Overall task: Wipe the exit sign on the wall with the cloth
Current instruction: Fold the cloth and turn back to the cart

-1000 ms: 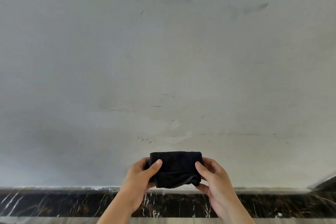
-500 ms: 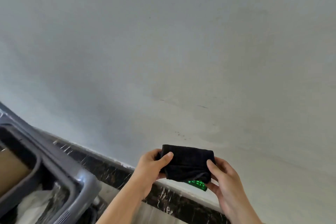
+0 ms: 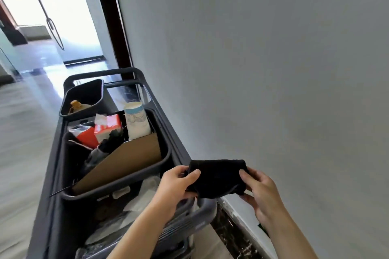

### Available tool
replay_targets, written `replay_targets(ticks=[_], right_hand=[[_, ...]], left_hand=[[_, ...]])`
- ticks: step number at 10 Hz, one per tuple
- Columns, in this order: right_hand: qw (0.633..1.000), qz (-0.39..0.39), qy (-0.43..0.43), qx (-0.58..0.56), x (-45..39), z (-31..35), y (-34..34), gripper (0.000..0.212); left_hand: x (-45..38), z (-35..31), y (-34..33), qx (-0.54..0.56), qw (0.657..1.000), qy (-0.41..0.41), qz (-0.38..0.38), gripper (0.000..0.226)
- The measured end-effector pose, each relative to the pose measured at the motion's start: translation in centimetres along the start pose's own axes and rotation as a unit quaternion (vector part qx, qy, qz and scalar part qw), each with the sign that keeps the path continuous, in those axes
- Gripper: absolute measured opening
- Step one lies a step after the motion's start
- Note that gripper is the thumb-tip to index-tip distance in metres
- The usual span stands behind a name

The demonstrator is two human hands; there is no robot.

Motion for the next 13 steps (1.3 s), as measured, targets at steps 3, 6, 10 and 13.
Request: replay_targets(ticks=[3,6,10,13], right_hand=[[0.996,0.032,-0.015,0.076,-8.1,-2.4,-10.3,0.008],[0.989,-0.031,-0.067,0.131,-13.5,-7.3,-10.5,0.01],[0.98,-0.025,-0.154,0.124,-14.4,-10.4,-10.8,0.013],[0.979,-0.004,-0.135,0.152,-12.2,-8.9,-9.5,0.022]], left_hand=[[-5.4,1.3,8.2,0.074,0.993,0.053,-0.072,0.025],[-10.2,6.0,8.6,0.074,0.984,0.139,-0.082,0.024],[-10.5,7.8,9.1,0.007,0.98,0.174,-0.095,0.019],[-7.9,6.8,11.1,0.017,0.981,0.168,-0.097,0.027]])
Point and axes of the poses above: each hand's wrist, its own x-axis away from the middle knuckle, its own y-axis out of the back of the hand, z = x × y, the point moved 8 cm from there along -x, towards the middle knuckle
